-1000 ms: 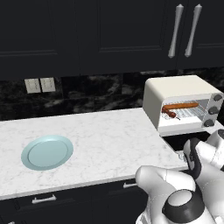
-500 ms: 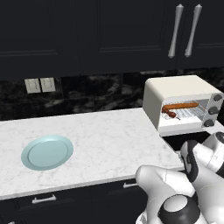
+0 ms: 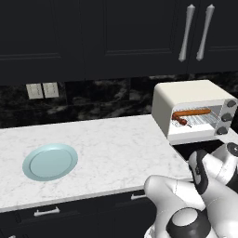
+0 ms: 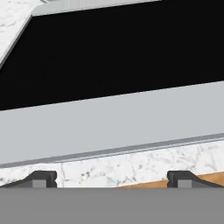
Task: Pick up the kebab skewer and baguette bread, and place them inside the toaster oven. Close the toaster oven door and start by setting the timer.
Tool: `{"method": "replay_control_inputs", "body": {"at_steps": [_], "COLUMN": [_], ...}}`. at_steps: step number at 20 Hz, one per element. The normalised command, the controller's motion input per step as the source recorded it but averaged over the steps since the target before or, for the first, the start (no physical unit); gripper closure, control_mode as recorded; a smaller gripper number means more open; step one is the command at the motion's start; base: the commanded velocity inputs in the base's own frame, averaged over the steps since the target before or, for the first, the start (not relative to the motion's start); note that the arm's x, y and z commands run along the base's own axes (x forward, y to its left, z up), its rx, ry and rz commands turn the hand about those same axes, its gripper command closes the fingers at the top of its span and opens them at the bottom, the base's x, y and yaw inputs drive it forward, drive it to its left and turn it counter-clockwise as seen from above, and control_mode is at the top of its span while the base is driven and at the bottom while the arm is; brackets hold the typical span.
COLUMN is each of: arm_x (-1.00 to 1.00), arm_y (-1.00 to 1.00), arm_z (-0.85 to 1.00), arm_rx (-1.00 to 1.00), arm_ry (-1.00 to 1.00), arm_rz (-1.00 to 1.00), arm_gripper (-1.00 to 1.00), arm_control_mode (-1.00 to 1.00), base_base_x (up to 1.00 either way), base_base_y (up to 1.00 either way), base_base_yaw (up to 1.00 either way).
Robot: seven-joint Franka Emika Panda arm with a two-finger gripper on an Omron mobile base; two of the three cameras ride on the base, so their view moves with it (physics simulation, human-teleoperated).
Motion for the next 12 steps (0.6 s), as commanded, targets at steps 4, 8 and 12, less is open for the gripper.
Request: {"method": "replay_control_inputs", "body": {"at_steps": [4, 8, 12], "arm_x": [0.21, 0.17, 0.11], "arm_y": [0.0, 0.0, 0.0], "arm_z": [0.0, 0.0, 0.0], "arm_rx": [0.0, 0.0, 0.0], "arm_ry": [-0.05, -0.03, -0.02], "arm_rz": [0.0, 0.0, 0.0], "arm_gripper": [-1.0, -1.0, -1.0], "arm_control_mode": [-1.0, -1.0, -1.0], "base_base_x": [0.0, 0.0, 0.0], "base_base_y": [0.0, 0.0, 0.0], "base_base_yaw": [0.0, 0.0, 0.0]}}
